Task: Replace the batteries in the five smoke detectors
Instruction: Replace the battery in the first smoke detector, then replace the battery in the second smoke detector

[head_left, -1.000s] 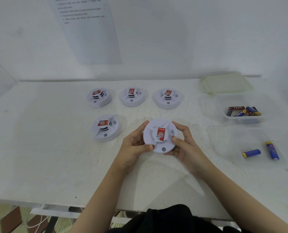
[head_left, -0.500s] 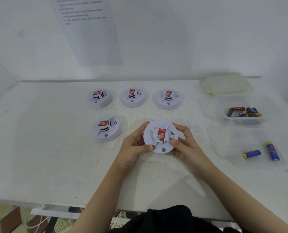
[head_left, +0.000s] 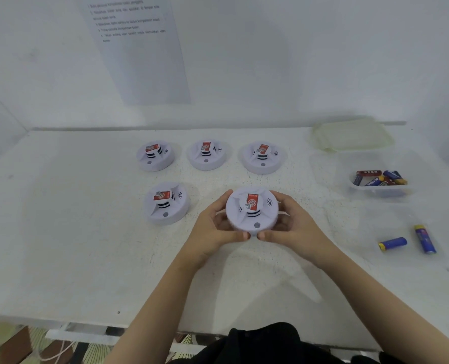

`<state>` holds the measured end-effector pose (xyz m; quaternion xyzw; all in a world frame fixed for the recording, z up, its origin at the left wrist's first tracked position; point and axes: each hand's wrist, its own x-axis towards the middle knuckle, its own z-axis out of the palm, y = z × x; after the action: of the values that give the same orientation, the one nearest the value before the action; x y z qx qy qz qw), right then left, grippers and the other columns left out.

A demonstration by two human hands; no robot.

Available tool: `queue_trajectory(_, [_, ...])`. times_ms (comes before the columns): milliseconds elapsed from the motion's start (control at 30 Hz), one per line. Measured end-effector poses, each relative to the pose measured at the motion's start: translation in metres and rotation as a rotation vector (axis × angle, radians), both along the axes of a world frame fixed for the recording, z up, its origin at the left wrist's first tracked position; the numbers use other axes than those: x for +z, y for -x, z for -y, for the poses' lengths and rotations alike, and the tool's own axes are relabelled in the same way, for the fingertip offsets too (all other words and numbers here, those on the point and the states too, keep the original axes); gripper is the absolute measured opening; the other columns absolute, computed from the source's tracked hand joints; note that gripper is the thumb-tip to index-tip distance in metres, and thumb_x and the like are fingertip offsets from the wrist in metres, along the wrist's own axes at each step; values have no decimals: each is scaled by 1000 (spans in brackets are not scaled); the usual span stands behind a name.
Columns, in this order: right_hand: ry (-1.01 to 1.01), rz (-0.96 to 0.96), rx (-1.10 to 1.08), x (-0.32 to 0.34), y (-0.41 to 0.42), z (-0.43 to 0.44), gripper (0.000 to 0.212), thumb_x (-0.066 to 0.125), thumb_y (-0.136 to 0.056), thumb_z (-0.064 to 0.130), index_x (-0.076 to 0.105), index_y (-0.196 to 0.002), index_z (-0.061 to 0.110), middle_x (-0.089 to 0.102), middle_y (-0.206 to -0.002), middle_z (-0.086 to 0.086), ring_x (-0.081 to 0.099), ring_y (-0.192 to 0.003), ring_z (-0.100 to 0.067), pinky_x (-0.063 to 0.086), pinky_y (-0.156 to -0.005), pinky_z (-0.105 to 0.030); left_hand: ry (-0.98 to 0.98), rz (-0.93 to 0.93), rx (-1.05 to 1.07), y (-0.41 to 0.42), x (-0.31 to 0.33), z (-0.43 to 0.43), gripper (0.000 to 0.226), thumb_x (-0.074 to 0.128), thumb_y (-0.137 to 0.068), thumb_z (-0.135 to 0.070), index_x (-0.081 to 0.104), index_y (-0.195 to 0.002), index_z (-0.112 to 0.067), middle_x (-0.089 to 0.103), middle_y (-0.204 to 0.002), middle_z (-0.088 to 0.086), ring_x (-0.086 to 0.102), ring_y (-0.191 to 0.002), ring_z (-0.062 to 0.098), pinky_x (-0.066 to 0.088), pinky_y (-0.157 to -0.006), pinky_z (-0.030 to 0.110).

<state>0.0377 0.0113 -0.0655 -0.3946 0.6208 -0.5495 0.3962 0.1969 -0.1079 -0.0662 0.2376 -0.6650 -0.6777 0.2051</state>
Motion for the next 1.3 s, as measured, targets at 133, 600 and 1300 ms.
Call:
queue_trajectory(133, [3, -236, -60, 4, 10, 9, 72, 85, -64, 10, 48, -116, 42, 61, -111, 16, 61, -94, -1, 53, -77, -20, 125, 52, 4, 14, 4, 13, 74, 81, -61, -2, 58, -125, -31, 69, -115, -1, 65, -107, 14, 57, -85, 32])
queue_trajectory(600, [-239, -705, -109, -2, 26, 16, 80, 84, -61, 39, 48, -132, 31, 42, -126, 1, 39, -117, -18, 34, -96, -29, 787, 378, 67, 33, -20, 39, 90, 75, -46, -68, 55, -129, -41, 66, -106, -19, 54, -107, 15, 31, -94, 15])
queue_trajectory(1300, [108, -791, 171, 22, -54, 61, 54, 59, -89, 26, 38, -139, 23, 47, -130, 6, 40, -118, -7, 26, -93, -15, 899, 321, 616, -72, 0, 42, 49, 69, -70, -28, 65, -117, -15, 64, -117, -6, 57, -109, 20, 25, -94, 2])
